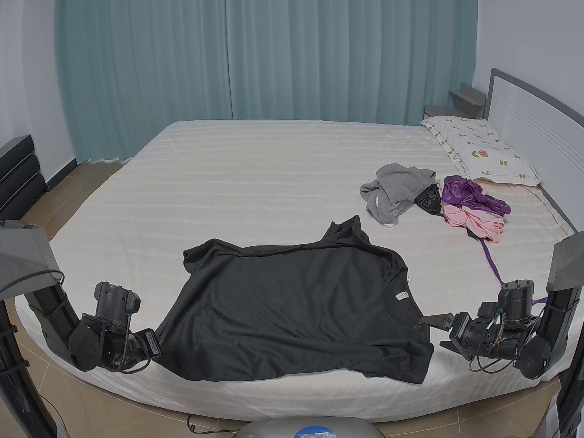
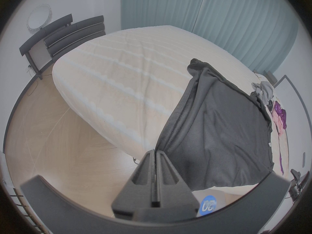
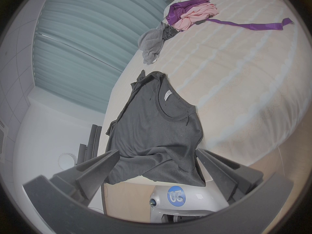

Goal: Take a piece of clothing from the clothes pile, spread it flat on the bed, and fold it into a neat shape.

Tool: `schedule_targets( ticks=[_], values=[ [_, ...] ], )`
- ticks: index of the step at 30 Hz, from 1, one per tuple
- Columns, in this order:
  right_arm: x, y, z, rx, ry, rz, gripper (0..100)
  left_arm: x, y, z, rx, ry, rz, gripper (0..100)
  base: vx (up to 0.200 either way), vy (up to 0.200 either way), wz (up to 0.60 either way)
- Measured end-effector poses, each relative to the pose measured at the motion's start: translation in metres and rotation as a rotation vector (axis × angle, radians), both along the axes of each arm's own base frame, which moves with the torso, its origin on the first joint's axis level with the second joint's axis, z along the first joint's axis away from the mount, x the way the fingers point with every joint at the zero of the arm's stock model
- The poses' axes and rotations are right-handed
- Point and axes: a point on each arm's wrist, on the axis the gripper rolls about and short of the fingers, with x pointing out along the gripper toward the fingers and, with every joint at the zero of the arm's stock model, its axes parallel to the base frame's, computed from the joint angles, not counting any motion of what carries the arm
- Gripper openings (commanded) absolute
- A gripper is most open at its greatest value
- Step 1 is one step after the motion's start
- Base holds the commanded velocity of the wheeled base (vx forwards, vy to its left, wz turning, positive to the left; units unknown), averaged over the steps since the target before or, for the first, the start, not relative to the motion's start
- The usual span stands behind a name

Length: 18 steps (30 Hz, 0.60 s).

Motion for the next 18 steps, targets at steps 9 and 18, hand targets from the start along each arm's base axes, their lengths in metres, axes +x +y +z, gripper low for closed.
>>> schedule_targets(
  ticks=[9,18],
  values=[
    [-0.0002,0.0001,-0.0001,0.000,0.001,0.000,100,-0.0066,0.0022,-0.0020,0.048,0.069,0.010,0,0.000,0.000,0.00],
    [-0.0005,0.0003,-0.0002,0.000,0.002,0.001,100,-0.0064,0.0057,-0.0007,0.072,0.072,0.000,100,0.000,0.000,0.00]
  ],
)
